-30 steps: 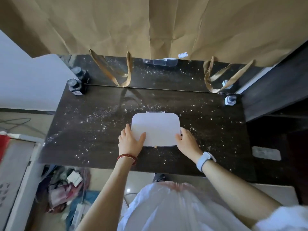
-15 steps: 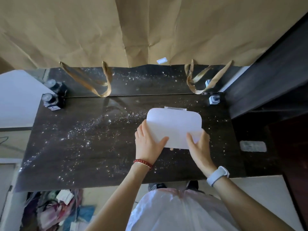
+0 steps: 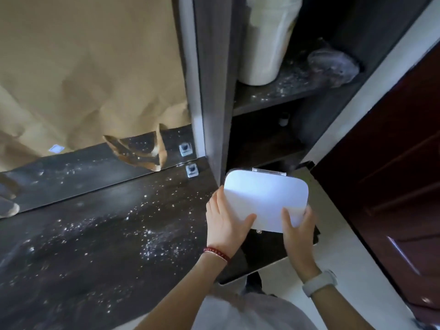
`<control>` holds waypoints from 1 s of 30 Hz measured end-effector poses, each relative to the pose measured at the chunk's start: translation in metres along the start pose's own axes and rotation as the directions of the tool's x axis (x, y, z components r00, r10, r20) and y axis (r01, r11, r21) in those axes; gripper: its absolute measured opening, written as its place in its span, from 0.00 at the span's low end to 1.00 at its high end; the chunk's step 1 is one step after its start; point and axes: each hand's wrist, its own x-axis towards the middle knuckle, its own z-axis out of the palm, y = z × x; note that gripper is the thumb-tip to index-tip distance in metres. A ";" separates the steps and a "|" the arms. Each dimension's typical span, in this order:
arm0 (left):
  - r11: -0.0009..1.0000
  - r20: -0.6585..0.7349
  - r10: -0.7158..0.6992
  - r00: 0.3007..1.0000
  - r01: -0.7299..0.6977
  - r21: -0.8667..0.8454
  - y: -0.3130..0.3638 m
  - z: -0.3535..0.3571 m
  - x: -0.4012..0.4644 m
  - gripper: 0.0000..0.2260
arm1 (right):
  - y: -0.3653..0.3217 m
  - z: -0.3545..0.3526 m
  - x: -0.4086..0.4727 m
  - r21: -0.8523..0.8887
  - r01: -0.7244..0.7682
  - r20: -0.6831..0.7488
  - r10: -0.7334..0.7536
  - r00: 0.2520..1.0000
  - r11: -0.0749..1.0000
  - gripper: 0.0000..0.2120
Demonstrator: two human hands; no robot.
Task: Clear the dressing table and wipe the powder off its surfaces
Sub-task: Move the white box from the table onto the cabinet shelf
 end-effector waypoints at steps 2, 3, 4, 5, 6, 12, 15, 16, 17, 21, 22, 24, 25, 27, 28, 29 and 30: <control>1.000 -0.025 -0.002 1.000 0.003 0.004 0.023 0.021 0.013 0.41 | 0.002 -0.015 0.029 -0.006 0.051 0.021 -0.051 0.998 0.999 0.20; 1.000 -0.041 -0.011 0.999 0.011 0.006 0.033 0.030 0.022 0.41 | 0.002 -0.021 0.046 -0.019 0.080 0.045 -0.079 0.996 0.997 0.20; 1.000 -0.055 -0.028 0.998 0.028 0.010 0.042 0.037 0.031 0.42 | 0.000 -0.024 0.062 -0.030 0.102 0.065 -0.099 0.993 0.994 0.21; 0.999 -0.071 -0.052 0.996 0.053 0.011 0.050 0.043 0.041 0.42 | -0.003 -0.025 0.079 -0.039 0.113 0.083 -0.110 0.990 0.993 0.22; 0.996 -0.089 -0.085 0.992 0.086 0.007 0.055 0.046 0.049 0.42 | -0.007 -0.023 0.094 -0.046 0.122 0.103 -0.117 0.988 0.991 0.22; 0.961 -0.170 -0.271 0.948 0.275 0.004 0.072 0.061 0.089 0.44 | -0.017 -0.003 0.157 -0.104 0.188 0.284 -0.152 0.947 0.977 0.30; 0.959 -0.173 -0.282 0.944 0.285 -0.010 0.068 0.063 0.097 0.44 | -0.013 0.002 0.167 -0.134 0.217 0.310 -0.167 0.936 0.967 0.33; 0.963 -0.171 -0.267 0.948 0.269 -0.013 0.066 0.064 0.098 0.44 | -0.012 0.003 0.168 -0.138 0.249 0.310 -0.197 0.930 0.959 0.33; 0.968 -0.167 -0.249 0.954 0.249 -0.019 0.064 0.065 0.099 0.43 | -0.012 0.004 0.169 -0.135 0.292 0.304 -0.241 0.922 0.947 0.34; 0.975 -0.165 -0.221 0.961 0.216 -0.051 0.061 0.070 0.102 0.40 | -0.008 0.010 0.174 -0.153 0.475 0.294 -0.418 0.859 0.867 0.28; 0.974 -0.166 -0.224 0.960 0.219 -0.049 0.060 0.070 0.106 0.40 | -0.007 0.012 0.177 -0.163 0.499 0.303 -0.438 0.846 0.851 0.26; 0.971 -0.173 -0.237 0.956 0.234 -0.041 0.059 0.070 0.115 0.40 | -0.007 0.016 0.186 -0.184 0.515 0.326 -0.442 0.835 0.837 0.25; 0.969 -0.179 -0.245 0.953 0.242 -0.038 0.058 0.070 0.119 0.40 | -0.007 0.018 0.190 -0.199 0.518 0.335 -0.439 0.834 0.832 0.25; 0.966 -0.181 -0.257 0.949 0.254 -0.039 0.057 0.069 0.123 0.40 | -0.006 0.018 0.194 -0.225 0.529 0.347 -0.440 0.829 0.819 0.26; 0.965 -0.176 -0.264 0.948 0.261 -0.041 0.057 0.069 0.123 0.40 | -0.006 0.018 0.194 -0.237 0.528 0.354 -0.434 0.829 0.816 0.26; 0.963 -0.171 -0.271 0.947 0.268 -0.042 0.058 0.069 0.122 0.40 | -0.005 0.018 0.193 -0.248 0.525 0.358 -0.426 0.831 0.814 0.26; 0.962 -0.170 -0.272 0.947 0.269 -0.040 0.058 0.070 0.120 0.39 | -0.005 0.017 0.192 -0.260 0.524 0.359 -0.422 0.832 0.811 0.27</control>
